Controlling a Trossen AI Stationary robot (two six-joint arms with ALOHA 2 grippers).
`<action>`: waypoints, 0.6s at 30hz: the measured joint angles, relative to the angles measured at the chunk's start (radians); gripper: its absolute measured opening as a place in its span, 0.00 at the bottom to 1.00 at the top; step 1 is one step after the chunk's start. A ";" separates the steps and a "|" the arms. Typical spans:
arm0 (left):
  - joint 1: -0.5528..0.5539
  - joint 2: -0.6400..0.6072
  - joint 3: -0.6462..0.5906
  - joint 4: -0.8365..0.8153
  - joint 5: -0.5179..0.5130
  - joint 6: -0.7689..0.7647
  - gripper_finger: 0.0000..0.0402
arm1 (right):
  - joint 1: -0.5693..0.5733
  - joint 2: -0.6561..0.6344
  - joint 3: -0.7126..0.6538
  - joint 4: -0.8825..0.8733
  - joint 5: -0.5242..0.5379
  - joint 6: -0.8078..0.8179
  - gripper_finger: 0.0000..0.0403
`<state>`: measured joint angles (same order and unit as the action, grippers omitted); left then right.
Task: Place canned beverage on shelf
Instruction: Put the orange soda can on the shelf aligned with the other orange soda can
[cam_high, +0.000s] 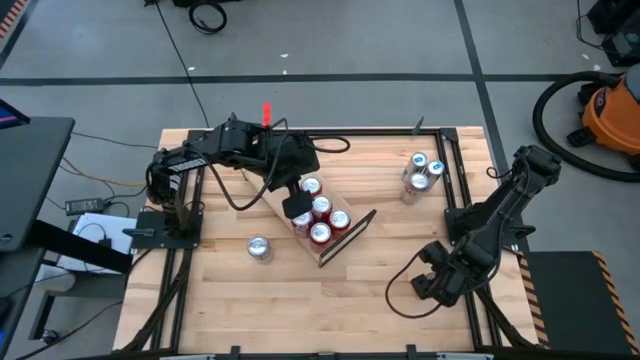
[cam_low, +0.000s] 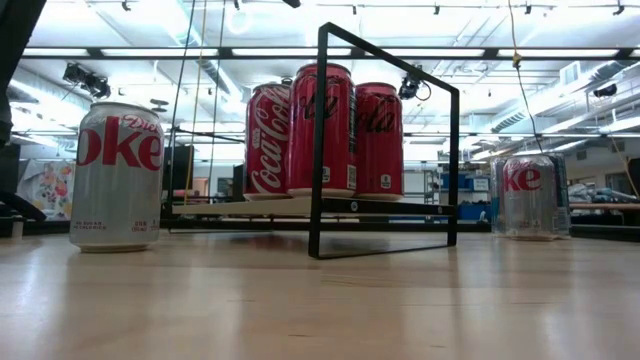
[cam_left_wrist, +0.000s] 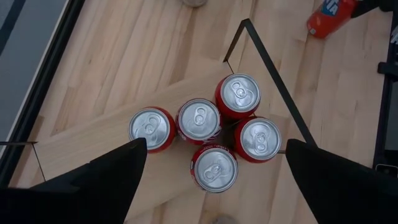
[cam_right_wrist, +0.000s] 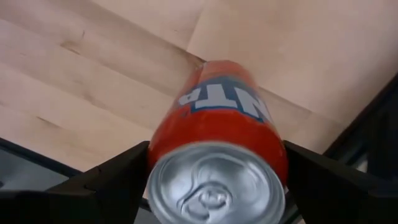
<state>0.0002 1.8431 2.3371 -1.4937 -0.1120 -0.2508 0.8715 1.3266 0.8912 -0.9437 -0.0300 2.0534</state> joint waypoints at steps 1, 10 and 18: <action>0.000 0.000 0.000 0.000 0.000 0.000 0.99 | 0.000 -0.001 -0.010 0.016 -0.001 0.006 0.87; 0.000 0.000 0.000 0.000 0.000 0.003 0.99 | 0.000 0.000 -0.045 0.058 -0.002 -0.024 0.86; 0.000 0.001 0.000 0.009 0.049 0.048 0.99 | -0.030 0.004 -0.032 0.092 -0.057 -0.360 0.86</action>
<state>0.0006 1.8439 2.3371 -1.4851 -0.0626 -0.2031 0.8412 1.3304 0.8589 -0.8518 -0.0866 1.6936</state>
